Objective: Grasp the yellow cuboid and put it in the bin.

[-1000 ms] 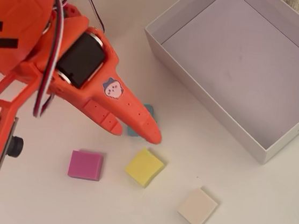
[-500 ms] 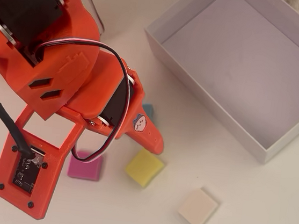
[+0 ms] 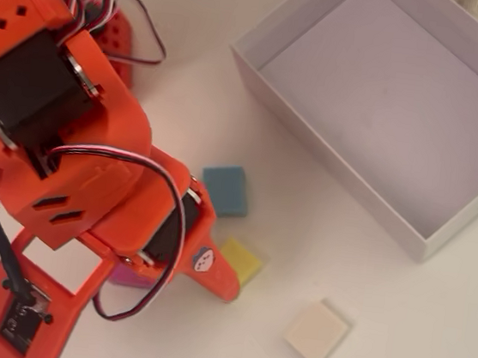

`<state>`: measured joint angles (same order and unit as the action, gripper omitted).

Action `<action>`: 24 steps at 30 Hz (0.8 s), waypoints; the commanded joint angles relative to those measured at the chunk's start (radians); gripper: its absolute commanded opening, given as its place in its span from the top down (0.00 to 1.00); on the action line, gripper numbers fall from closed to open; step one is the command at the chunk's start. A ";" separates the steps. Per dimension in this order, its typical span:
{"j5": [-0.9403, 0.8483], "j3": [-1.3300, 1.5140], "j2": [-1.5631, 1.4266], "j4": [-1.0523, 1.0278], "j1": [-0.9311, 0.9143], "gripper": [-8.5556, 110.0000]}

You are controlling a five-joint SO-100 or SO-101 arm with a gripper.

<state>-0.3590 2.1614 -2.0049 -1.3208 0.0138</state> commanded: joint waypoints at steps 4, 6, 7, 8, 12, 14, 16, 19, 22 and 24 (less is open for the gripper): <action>-0.014 0.037 0.064 0.066 0.011 0.75; -0.014 0.037 0.095 0.091 0.017 0.75; -0.014 0.037 0.109 0.104 0.015 0.75; -0.014 0.038 0.121 0.110 0.017 0.75; -0.012 0.034 0.161 0.120 0.046 0.75; -0.011 0.034 0.186 0.130 0.046 0.75; -0.011 0.037 0.209 0.130 0.051 0.74; -0.006 0.031 0.229 0.133 0.066 0.74; -0.006 0.028 0.249 0.143 0.066 0.75; -0.006 0.028 0.264 0.141 0.072 0.75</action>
<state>-0.3590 2.2043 -1.7441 -1.1842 0.0706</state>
